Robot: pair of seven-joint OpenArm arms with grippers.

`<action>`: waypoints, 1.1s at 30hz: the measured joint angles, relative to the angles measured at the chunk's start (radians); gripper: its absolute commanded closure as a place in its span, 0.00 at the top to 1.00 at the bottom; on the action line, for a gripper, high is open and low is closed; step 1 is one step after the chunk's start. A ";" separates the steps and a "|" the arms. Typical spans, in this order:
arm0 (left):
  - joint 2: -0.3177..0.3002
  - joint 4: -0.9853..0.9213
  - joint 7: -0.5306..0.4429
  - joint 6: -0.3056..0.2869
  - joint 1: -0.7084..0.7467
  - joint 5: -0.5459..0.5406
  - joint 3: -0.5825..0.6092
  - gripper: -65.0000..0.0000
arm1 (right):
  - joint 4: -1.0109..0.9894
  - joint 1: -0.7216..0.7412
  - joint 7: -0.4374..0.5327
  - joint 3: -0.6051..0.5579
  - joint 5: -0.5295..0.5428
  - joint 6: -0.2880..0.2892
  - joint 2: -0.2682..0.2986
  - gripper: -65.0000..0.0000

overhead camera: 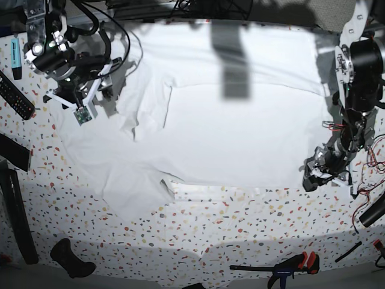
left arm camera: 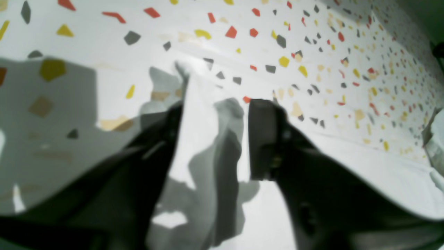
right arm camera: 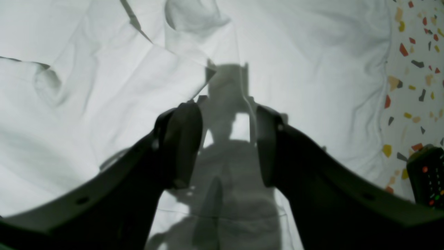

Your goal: Fold the T-shirt properly

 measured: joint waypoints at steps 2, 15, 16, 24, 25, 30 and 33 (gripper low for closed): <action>-0.003 -0.001 -0.001 0.000 0.001 0.002 0.000 0.19 | 0.000 0.000 0.015 0.000 0.000 0.000 0.000 0.44; -0.002 -0.003 -0.003 0.000 0.004 0.007 0.001 0.00 | -0.320 0.398 -0.039 0.000 -0.085 -0.072 -0.006 0.44; -0.002 -0.003 -0.002 -0.005 0.004 0.009 0.001 0.00 | -0.371 0.443 -0.043 0.001 -0.083 -0.064 -0.005 0.44; -0.002 -0.003 -0.001 -0.032 0.005 0.010 0.001 0.00 | -0.814 0.780 -0.088 0.001 -0.024 0.153 -0.006 0.44; -0.002 -0.003 -0.001 -0.032 0.005 0.009 0.001 0.00 | -0.871 0.816 -0.085 0.001 -0.024 0.175 -0.005 0.44; -0.002 -0.003 0.000 -0.032 0.005 0.009 0.001 0.00 | -1.154 0.956 0.009 0.002 -0.038 0.253 -0.003 0.44; -0.002 -0.003 0.002 -0.032 0.005 0.007 0.001 0.00 | -1.277 0.998 0.060 0.002 -0.046 0.302 -0.005 0.44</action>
